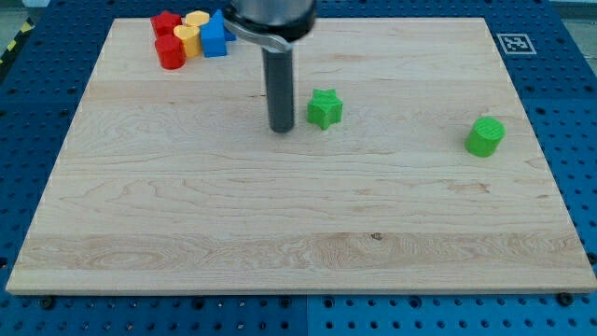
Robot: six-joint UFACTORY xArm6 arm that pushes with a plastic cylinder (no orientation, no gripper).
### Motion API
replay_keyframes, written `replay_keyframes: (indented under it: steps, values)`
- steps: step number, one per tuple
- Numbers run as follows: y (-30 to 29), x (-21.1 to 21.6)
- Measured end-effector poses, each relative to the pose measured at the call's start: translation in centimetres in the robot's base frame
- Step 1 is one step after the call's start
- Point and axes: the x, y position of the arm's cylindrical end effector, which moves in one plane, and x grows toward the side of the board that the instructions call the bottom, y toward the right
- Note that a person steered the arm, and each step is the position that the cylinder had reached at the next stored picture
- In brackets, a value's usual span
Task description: Move the green star close to the red circle
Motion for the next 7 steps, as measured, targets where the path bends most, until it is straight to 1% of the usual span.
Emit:
replay_keyframes:
  steps: [1,2,3,4,5,6,7]
  values:
    - [4.4,4.6]
    - [11.6,5.2]
    - [16.1,3.7]
    - [13.9,-0.2]
    - [8.0,-4.7]
    - [2.8,-6.3]
    - [4.4,-6.3]
